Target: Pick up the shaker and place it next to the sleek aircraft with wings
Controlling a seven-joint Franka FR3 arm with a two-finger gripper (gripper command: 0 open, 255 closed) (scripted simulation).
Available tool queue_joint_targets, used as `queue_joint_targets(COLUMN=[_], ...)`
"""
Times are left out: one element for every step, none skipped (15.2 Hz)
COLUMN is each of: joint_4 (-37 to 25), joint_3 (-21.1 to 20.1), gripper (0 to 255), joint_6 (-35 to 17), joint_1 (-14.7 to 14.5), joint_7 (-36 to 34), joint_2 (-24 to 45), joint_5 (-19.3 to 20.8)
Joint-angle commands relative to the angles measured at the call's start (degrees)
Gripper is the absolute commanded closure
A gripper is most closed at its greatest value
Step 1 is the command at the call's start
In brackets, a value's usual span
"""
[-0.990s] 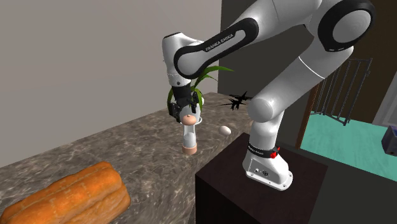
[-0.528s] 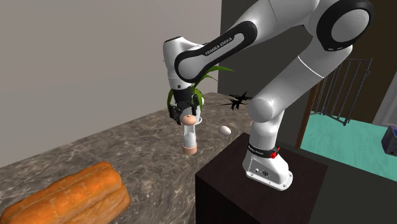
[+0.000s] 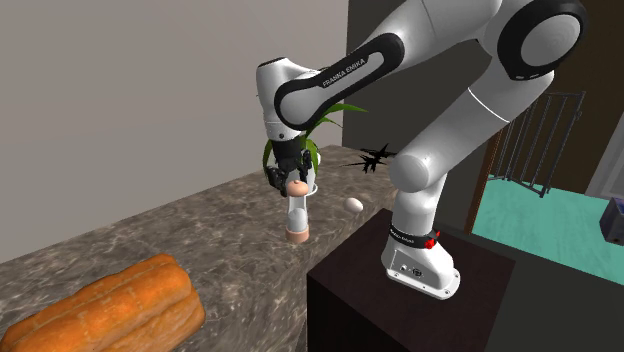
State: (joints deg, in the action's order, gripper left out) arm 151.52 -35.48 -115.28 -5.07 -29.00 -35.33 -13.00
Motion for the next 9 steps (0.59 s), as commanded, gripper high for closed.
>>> queue_joint_targets(joint_4=[-0.01, 0.0, 0.0, 0.0, -0.5, -1.03, -1.57, -2.11, -2.67], joint_3=[0.0, 0.0, 0.0, 0.0, 0.32, 0.62, 0.92, 1.21, 1.5], gripper=[255, 255, 255, 255, 255, 255, 255, 255, 255], joint_6=[0.0, 0.0, 0.0, -0.01, 0.9, 1.79, 2.67, 3.55, 4.41], joint_1=[0.0, 0.0, 0.0, 0.0, -0.05, -0.08, -0.11, -0.13, -0.14], joint_7=[0.0, 0.0, 0.0, 0.0, 0.13, 0.26, 0.38, 0.49, 0.6], joint_2=[0.0, 0.0, -0.01, 0.0, -0.42, -0.78, -1.14, -1.48, -1.8], joint_5=[0.0, 0.0, 0.0, 0.0, 0.08, 0.18, 0.28, 0.38, 0.49])
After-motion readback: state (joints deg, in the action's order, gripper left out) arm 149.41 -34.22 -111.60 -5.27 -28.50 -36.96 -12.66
